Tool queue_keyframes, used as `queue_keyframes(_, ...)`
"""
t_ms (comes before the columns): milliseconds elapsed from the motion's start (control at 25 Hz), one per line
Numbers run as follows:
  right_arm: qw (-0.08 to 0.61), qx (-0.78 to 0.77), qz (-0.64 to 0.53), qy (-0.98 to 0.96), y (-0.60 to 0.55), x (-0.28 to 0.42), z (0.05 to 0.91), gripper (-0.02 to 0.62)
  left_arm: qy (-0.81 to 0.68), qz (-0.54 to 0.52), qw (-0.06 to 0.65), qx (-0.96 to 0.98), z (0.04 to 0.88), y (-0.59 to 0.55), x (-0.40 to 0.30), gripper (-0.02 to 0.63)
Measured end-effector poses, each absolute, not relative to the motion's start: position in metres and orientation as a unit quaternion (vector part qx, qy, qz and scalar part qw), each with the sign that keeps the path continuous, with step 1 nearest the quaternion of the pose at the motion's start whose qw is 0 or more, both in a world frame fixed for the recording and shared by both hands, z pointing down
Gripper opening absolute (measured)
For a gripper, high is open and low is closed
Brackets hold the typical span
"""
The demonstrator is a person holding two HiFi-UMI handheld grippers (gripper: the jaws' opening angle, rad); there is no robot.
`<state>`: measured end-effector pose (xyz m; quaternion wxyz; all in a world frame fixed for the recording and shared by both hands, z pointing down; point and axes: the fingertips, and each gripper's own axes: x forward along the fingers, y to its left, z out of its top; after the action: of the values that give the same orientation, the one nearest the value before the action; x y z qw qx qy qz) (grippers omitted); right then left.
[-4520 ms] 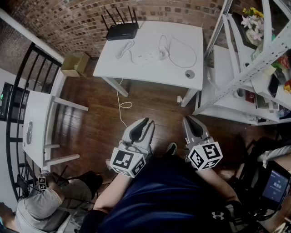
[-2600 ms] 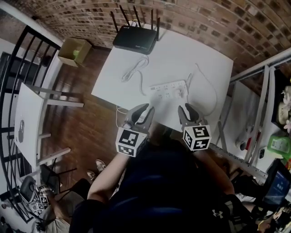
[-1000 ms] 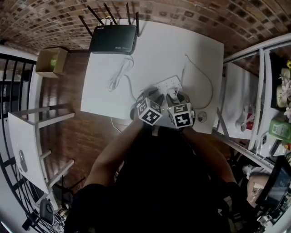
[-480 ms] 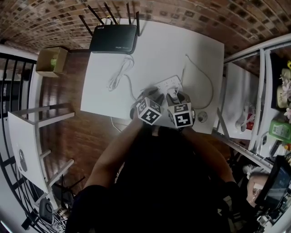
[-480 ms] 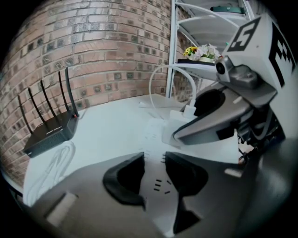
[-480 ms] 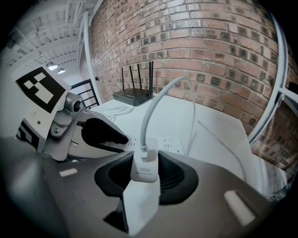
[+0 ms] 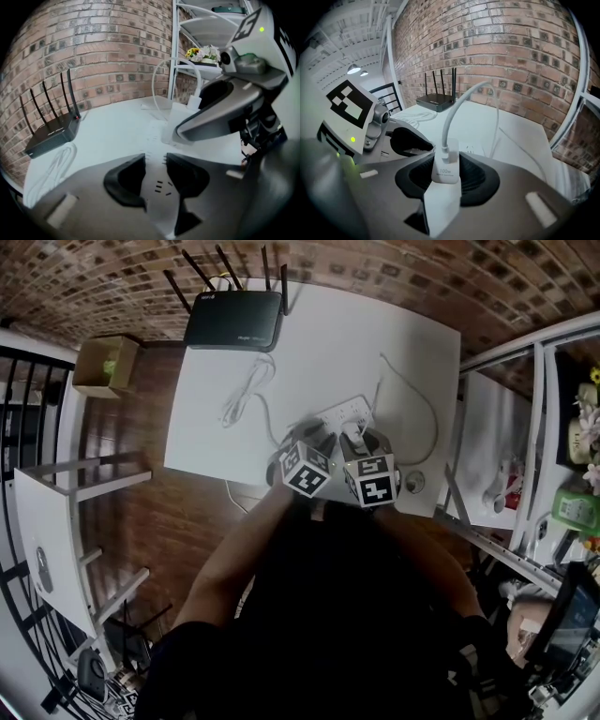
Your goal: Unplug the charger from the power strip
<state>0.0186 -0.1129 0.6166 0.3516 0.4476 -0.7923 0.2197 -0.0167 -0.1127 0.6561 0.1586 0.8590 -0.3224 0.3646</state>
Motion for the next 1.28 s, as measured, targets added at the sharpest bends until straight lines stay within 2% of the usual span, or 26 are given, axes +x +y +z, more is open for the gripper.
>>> queue_keyframes(680, 0.271, 0.469, 0.306, -0.783, -0.106, 0.046, 0.597, 0.143, -0.347, 0.368, 0.155, 0.849, 0.651, -0.113, -0.023, 0.153)
queue_keyframes(840, 0.225, 0.471, 0.338, -0.783, -0.107, 0.054, 0.589, 0.143, -0.367, 0.345, 0.154, 0.85, 0.63, -0.113, -0.031, 0.15)
queue_keyframes(1040, 0.171, 0.471, 0.381, -0.777, -0.104, 0.064, 0.579, 0.143, -0.383, 0.308, 0.175, 0.853, 0.602, -0.095, -0.041, 0.107)
queue_keyframes(1280, 0.105, 0.496, 0.431, -0.747, -0.106, 0.102, 0.582, 0.143, -0.403, 0.277, 0.184, 0.853, 0.578, -0.077, -0.055, 0.107)
